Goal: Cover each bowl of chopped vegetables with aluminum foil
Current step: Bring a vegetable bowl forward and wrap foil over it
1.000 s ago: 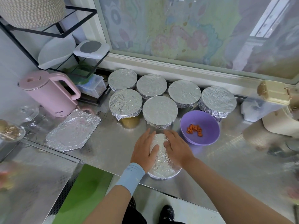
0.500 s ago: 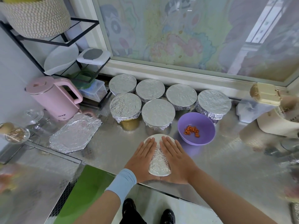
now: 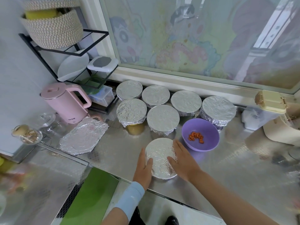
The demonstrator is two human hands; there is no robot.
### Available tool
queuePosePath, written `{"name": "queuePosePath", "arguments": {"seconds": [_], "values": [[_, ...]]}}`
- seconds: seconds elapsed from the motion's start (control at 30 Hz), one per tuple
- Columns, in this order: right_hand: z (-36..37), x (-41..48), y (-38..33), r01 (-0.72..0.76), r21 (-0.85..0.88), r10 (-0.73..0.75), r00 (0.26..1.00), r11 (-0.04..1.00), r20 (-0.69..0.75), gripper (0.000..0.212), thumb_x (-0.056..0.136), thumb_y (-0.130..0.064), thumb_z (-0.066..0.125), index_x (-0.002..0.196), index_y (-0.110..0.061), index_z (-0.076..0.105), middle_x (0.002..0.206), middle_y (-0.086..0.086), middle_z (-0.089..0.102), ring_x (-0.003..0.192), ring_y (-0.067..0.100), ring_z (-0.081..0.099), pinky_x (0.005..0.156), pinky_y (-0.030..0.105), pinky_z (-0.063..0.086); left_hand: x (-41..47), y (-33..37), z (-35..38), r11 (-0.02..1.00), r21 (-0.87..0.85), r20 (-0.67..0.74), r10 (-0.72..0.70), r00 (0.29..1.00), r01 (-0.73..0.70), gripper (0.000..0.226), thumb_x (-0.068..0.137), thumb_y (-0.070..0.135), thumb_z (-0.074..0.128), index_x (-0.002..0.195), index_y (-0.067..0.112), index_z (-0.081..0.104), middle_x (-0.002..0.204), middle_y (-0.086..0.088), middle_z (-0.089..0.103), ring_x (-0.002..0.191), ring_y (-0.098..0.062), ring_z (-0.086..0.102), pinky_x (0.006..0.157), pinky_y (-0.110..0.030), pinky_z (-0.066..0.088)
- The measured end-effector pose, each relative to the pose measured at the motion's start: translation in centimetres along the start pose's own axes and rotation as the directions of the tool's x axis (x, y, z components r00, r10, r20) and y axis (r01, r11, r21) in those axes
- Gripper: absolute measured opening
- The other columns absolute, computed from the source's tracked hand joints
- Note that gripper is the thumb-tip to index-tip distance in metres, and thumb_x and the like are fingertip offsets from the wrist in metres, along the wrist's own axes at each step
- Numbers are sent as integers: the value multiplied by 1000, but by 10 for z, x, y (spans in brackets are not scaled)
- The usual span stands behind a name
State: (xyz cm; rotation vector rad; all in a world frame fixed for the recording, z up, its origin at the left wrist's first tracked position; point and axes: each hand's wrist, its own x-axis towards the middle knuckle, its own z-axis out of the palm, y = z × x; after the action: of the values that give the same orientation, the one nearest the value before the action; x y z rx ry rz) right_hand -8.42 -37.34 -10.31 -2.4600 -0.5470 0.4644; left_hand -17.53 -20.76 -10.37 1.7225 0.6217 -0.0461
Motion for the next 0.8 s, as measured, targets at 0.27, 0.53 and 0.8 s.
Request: {"name": "queuePosePath", "arguments": {"seconds": [0.27, 0.53, 0.8], "values": [[20, -15, 2, -40, 72, 41, 999, 997, -16, 84, 99, -36, 48, 154, -15, -12, 161, -2, -20, 149, 15, -11, 119, 27, 1, 17, -1, 11, 993, 92, -39, 72, 997, -68, 58, 102, 26, 44, 153, 26, 16, 158, 5, 23, 143, -12, 24, 115, -25, 19], [33, -30, 13, 169, -280, -189, 981, 945, -45, 111, 80, -85, 36, 156, -11, 4, 162, 8, -15, 149, 25, -15, 119, 41, 4, 26, -31, -30, 489, 694, 393, 357, 847, -528, 89, 89, 66, 30, 156, 20, -7, 159, 8, -27, 147, -8, -19, 118, -22, -6], [38, -31, 13, 207, -422, -287, 949, 883, -133, 101, 83, -80, 44, 153, -9, 26, 162, 17, 9, 149, 35, 6, 117, 56, 9, 43, -34, -51, 18, 707, 611, 490, 622, -707, 69, 94, 59, 36, 151, 20, 30, 163, -8, 17, 149, -31, 14, 116, -49, 19]]}}
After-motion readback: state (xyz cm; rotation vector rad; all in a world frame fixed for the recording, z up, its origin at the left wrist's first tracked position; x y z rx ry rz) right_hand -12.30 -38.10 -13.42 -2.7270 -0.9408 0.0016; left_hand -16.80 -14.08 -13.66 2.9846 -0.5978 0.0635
